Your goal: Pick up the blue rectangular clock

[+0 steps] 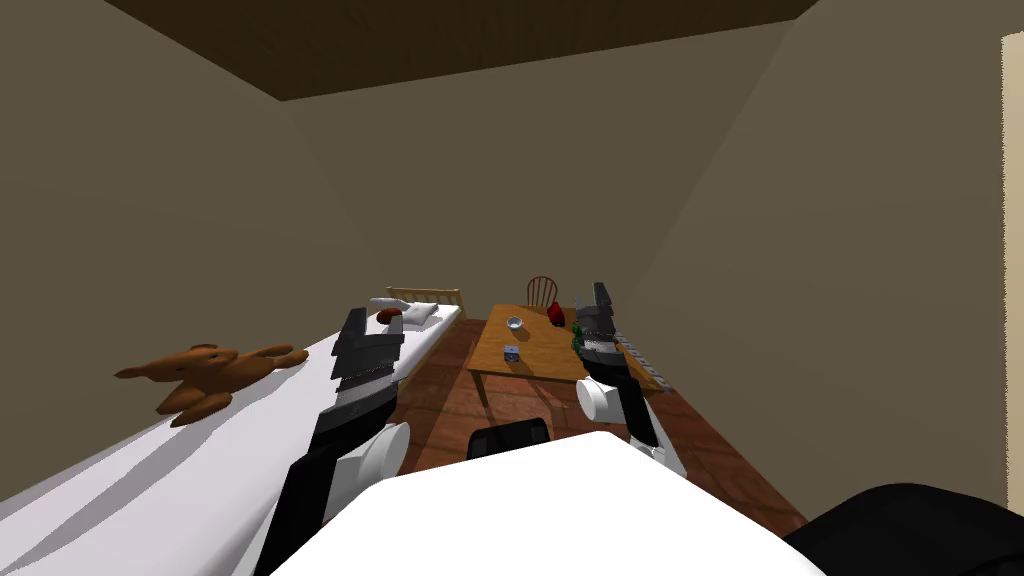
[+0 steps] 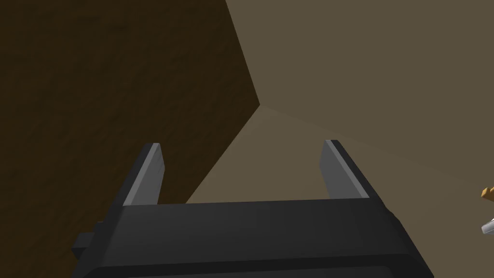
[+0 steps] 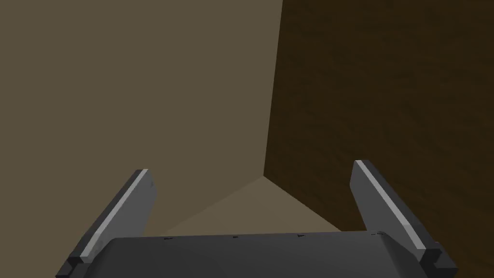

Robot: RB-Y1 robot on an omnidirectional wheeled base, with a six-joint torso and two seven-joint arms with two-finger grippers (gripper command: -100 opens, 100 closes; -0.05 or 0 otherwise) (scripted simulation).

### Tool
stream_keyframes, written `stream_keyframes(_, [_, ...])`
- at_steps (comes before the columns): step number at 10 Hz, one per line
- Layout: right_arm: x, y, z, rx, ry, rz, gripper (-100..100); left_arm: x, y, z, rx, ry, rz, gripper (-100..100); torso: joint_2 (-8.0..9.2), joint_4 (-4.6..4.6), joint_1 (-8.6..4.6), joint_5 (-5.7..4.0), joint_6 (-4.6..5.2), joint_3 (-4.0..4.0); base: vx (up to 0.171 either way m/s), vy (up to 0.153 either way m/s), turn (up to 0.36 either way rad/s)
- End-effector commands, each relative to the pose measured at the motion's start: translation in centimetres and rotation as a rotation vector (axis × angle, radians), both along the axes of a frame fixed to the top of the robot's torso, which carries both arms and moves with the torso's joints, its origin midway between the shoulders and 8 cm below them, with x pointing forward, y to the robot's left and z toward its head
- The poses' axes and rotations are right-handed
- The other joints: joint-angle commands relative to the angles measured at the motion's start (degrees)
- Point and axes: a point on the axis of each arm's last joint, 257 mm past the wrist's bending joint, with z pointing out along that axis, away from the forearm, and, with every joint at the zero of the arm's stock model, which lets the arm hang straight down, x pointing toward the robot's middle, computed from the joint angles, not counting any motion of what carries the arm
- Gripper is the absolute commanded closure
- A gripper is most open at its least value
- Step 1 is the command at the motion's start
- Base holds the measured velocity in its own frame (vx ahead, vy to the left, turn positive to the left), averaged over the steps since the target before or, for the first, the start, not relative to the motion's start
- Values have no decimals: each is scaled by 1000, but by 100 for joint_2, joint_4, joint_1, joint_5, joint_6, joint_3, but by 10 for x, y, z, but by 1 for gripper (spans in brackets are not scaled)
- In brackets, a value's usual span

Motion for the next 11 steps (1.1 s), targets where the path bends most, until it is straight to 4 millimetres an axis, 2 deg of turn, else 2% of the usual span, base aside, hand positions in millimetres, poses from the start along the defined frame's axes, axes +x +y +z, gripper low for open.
stream_keyframes(1, [4,4,-8,-47,32,8,-100,0,0,0,0,0,0,0,0,0,0,0,0,0,-16,-11,55])
stream_keyframes(3, [10,6,-29,-119,100,8,-100,0,0,0,0,0,0,0,10,2,-13,-3,0,5,-29,-40,93])
stream_keyframes(5, [17,3,-62,-192,196,-6,-100,0,0,0,0,0,0,0,15,3,-25,-6,0,9,-39,-61,163])
stream_keyframes(7, [21,-5,-103,-261,312,-32,-100,0,0,0,0,0,0,0,11,3,-29,-7,-2,7,-31,-64,216])
stream_keyframes(10, [16,-24,-178,-359,513,-79,-100,0,0,0,0,0,0,0,9,2,-26,-6,-2,5,-26,-55,311])
stream_keyframes(11, [16,-24,-180,-359,516,-80,-100,0,0,0,0,0,0,0,7,2,-26,-6,-2,4,-19,-31,93])
